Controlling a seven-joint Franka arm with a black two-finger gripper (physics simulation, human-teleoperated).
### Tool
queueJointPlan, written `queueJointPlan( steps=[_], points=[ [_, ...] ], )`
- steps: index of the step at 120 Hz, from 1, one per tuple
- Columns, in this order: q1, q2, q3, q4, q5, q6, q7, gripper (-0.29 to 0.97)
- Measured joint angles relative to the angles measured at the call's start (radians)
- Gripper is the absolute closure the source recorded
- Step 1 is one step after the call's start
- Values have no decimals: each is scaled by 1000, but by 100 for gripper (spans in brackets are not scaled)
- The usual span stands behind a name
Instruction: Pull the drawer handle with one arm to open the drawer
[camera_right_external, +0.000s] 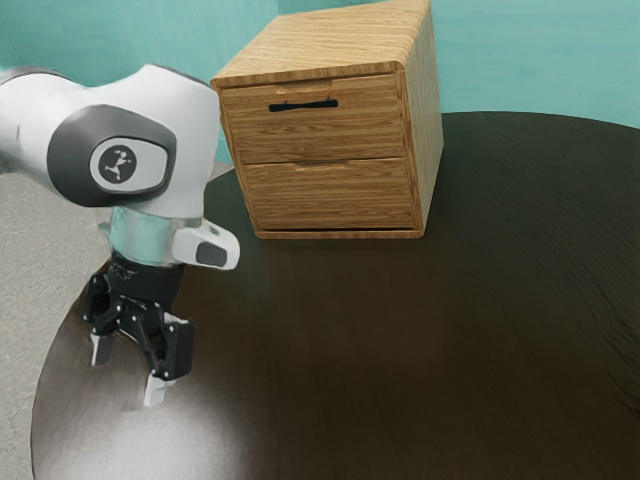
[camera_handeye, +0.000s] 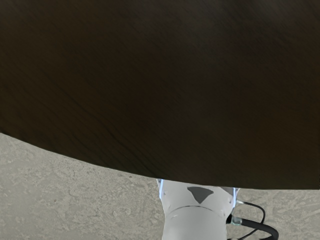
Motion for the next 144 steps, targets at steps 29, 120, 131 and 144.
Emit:
queueJointPlan(
  steps=[29,120,131,144],
  points=[
    [-258,4,35,10,45,358,-145,0],
    [153,561,-99,760,60,934,972,0],
    [207,559,-118,742,53,930,1058,0],
    [233,558,-118,730,49,895,1137,0]
  ],
)
